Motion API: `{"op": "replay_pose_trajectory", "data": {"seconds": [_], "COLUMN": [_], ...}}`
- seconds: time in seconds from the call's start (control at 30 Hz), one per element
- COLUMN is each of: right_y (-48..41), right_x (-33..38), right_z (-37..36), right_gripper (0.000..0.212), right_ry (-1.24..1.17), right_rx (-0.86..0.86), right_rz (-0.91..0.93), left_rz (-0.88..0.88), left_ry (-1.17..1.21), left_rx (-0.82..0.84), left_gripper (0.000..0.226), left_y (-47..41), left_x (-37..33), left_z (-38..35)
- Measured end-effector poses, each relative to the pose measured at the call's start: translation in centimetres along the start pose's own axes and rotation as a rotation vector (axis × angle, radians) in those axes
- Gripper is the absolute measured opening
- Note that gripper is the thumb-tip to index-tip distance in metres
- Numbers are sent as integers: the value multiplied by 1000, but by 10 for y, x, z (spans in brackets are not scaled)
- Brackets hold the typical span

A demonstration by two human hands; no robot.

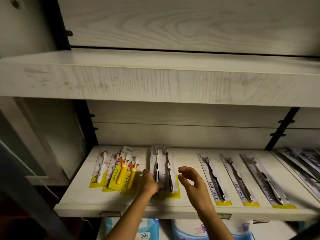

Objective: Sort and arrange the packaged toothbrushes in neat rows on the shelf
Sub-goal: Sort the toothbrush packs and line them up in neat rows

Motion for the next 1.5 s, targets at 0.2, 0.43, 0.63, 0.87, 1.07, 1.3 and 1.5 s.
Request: {"op": "replay_pose_trajectory", "data": {"seconds": [0.2,0.43,0.63,0.87,1.07,1.3,1.5], "right_y": [-6,-11,-10,-9,-1,2,3], "right_x": [-12,-12,6,-4,-1,-11,-14], "right_z": [1,-11,3,36,45,51,41], "right_gripper": [20,28,24,29,29,28,21], "right_ry": [-7,-170,-287,-323,-315,-273,-245], "right_rx": [2,82,20,-104,-111,-132,-71], "right_rz": [-57,-150,-29,-47,-15,-53,-101], "left_rz": [-120,-377,-571,-330,-111,-27,-133], "left_ry": [347,625,563,-47,-337,-132,74], "left_rx": [23,27,186,-135,-74,-14,15], "left_gripper": [46,35,37,20,102,63,45], "left_y": [12,59,104,53,16,2,7], "left_x": [10,-21,-75,-50,-43,-31,-20], "left_z": [3,26,16,15,-13,-13,3]}}
Point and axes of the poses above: each hand's wrist, its own y-axis away from the middle knuckle, its own z-axis out of the back of the hand, x = y × z, the point moved 7 cm from there along -y, towards the middle knuckle, and after that the axes turned 8 degrees about -y, right-handed, at the moved point
